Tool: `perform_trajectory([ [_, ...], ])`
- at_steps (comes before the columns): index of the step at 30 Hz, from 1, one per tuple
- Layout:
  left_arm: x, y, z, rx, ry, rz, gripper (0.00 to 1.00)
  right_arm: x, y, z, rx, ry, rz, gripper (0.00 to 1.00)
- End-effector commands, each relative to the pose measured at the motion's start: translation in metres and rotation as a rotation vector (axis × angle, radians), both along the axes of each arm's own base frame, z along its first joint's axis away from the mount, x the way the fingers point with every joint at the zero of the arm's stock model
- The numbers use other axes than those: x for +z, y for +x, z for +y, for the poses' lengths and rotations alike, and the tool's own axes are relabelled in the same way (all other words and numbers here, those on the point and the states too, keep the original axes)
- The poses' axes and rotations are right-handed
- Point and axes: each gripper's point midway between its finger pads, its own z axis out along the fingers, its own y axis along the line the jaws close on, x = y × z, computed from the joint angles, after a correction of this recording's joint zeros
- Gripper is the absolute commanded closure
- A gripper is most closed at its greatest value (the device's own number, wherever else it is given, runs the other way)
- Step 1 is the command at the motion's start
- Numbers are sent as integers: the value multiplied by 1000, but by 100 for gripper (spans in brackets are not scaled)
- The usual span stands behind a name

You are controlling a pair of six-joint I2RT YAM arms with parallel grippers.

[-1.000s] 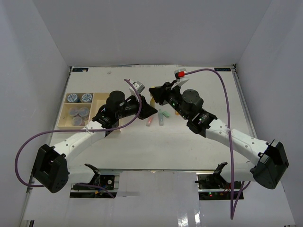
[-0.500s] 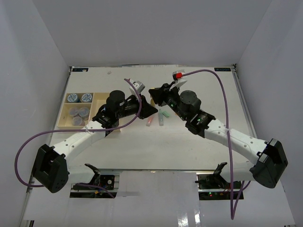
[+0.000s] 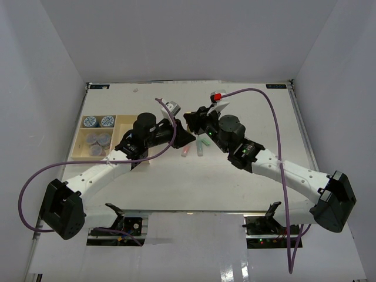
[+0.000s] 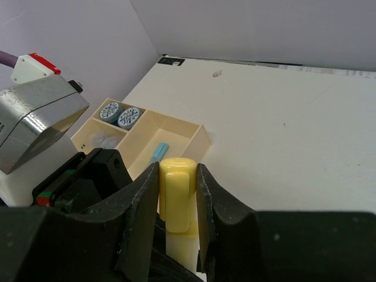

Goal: Sort the stationery into containers
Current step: Close the pen cap on the pen.

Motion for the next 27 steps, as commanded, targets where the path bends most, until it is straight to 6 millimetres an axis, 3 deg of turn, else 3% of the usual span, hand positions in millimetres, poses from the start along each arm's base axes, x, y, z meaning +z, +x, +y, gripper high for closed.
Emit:
perform_trajectory([
  [1, 45, 6, -2, 19, -67, -108, 81, -8, -4, -1, -11, -59, 16, 92],
  [16, 53, 6, -1, 31, -96, -134, 82, -27, 1, -11, -84, -93, 70, 92],
  [27, 78, 15, 0, 61, -147, -249, 83, -46, -8, -14, -76, -145, 139, 92],
])
